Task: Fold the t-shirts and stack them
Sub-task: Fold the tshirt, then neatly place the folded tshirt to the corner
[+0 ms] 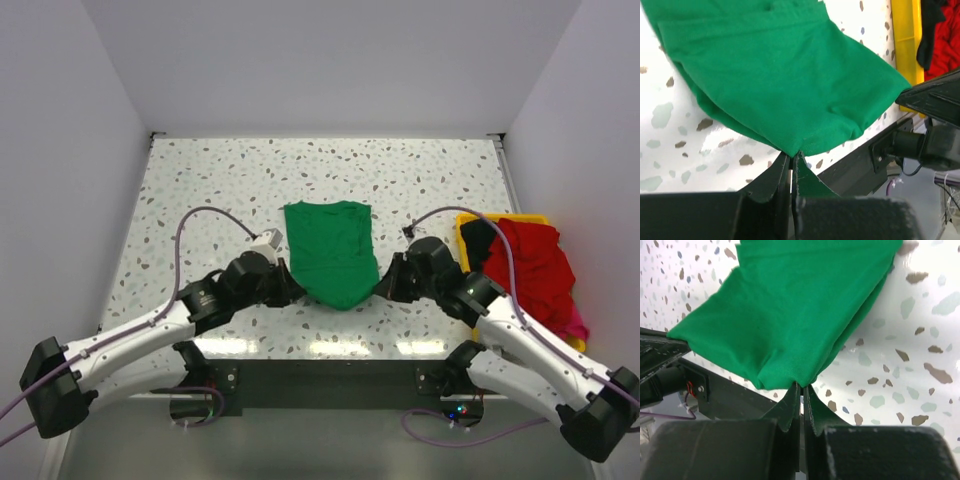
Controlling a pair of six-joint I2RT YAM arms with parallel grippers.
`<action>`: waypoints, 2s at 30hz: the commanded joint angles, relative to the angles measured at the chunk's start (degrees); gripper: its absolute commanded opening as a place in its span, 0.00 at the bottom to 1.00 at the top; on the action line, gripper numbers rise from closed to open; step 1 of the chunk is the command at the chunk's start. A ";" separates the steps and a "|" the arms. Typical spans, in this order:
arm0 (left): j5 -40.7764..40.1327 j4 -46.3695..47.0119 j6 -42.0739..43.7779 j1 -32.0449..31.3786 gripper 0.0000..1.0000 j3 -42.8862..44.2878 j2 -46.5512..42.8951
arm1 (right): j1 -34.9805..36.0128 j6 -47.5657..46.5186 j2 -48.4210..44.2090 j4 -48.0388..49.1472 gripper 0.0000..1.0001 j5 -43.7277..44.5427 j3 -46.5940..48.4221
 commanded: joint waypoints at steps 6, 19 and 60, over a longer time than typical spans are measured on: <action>4.74 -0.57 8.23 10.14 0.00 14.79 9.93 | -4.69 -6.84 12.94 1.66 0.00 2.63 16.42; 14.15 5.58 13.94 28.52 0.00 32.02 34.89 | -20.34 -12.03 48.06 6.94 0.00 -9.67 41.47; 15.03 9.72 15.79 34.50 0.50 35.29 51.79 | -17.18 -19.42 69.39 4.64 0.50 6.14 49.94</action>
